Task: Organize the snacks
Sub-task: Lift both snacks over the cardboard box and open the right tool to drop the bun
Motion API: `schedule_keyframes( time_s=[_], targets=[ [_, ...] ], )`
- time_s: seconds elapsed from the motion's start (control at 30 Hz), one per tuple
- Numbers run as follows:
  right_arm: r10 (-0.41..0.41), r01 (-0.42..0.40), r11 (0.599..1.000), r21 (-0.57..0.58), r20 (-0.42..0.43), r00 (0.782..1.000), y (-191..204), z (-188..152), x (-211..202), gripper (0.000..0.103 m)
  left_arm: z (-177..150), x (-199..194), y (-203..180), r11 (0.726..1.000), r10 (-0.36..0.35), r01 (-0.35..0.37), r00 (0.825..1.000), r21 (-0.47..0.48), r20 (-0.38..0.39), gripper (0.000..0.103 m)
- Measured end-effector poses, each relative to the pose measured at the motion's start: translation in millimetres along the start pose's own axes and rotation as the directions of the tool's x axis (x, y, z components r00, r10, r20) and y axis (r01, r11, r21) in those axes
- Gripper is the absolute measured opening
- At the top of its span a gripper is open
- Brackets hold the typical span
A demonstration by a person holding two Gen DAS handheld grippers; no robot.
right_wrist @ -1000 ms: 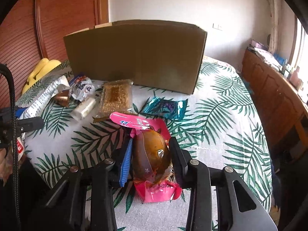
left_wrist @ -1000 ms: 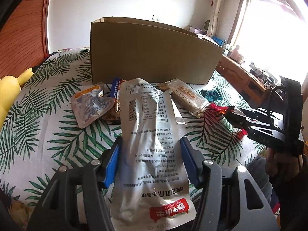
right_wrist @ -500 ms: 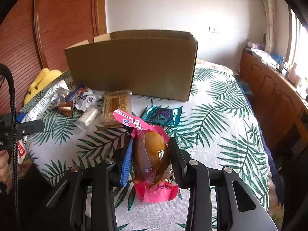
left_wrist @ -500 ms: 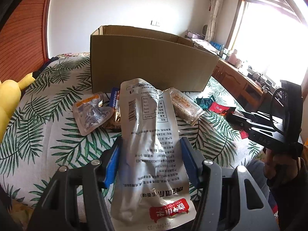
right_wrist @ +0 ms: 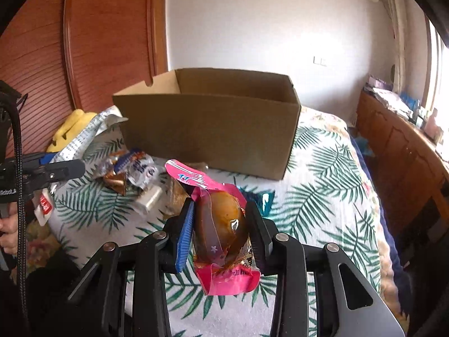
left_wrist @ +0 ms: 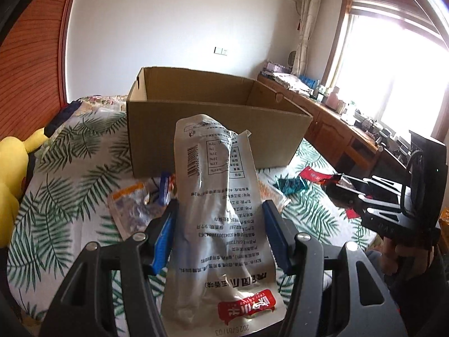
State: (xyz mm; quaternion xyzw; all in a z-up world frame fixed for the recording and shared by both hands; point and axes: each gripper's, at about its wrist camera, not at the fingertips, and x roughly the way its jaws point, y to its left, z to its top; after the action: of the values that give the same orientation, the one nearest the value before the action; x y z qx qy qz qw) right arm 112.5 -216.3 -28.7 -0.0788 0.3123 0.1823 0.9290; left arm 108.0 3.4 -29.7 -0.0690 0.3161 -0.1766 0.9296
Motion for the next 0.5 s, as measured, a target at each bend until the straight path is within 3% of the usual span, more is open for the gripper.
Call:
schedule_keyframes(
  time_s=[0.5],
  targets=[
    [0.037, -0.036, 0.999, -0.018, 0.049, 0.998, 4.7, 33.4, 8.3, 0.036, 45.1, 9.4, 2.5, 0.998, -0.041, 0.039, 0.998, 0.043, 0.057, 0.058]
  ],
)
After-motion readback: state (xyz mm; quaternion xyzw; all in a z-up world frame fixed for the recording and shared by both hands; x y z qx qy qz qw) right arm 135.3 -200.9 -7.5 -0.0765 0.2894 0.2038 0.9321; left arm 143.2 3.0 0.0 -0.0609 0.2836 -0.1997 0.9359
